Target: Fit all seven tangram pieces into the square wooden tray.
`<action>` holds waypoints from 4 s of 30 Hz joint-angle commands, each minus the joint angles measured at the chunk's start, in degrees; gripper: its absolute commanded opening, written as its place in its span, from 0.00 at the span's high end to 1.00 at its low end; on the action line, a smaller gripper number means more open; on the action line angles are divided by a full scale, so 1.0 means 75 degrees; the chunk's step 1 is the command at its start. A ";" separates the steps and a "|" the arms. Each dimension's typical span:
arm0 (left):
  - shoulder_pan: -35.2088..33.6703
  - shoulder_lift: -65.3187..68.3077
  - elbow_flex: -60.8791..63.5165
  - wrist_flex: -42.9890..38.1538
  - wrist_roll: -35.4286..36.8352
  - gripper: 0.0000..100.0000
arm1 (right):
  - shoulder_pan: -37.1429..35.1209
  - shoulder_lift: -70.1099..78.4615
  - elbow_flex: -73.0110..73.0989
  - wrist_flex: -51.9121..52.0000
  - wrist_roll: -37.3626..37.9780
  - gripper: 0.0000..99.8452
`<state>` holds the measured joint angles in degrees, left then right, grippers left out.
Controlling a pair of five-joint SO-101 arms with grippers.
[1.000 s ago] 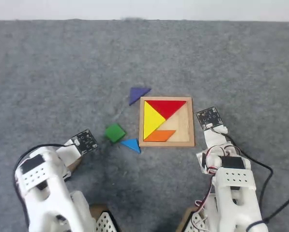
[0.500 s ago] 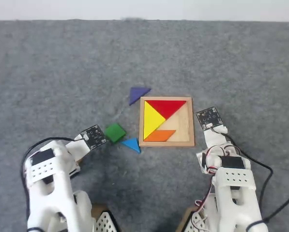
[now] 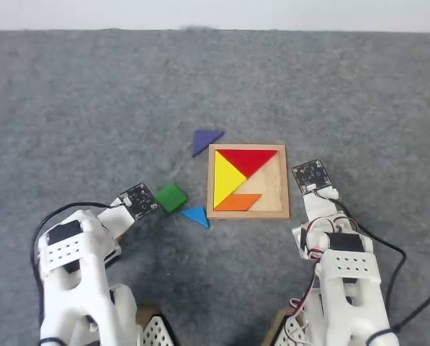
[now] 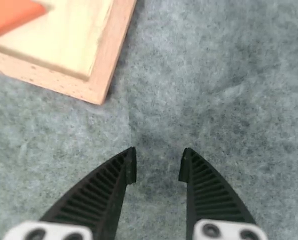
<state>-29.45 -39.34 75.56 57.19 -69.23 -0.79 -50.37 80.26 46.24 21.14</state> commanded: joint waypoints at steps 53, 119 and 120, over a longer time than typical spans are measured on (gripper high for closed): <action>-0.2215 0.6388 -0.7918 0.3739 -0.0598 0.87 | -0.0053 -0.0193 -0.0035 -0.0193 0.0094 0.84; -0.1700 0.7115 -0.6066 0.1360 -0.0703 0.81 | -0.0053 -0.0193 -0.0035 -0.0193 0.0105 0.84; -0.1793 0.7103 -0.5914 0.1196 -0.0703 0.84 | -0.0053 -0.0193 -0.0035 -0.0193 0.0105 0.84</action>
<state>-42.46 13.85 29.23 74.68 -76.00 -0.79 -50.37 80.26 46.24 21.14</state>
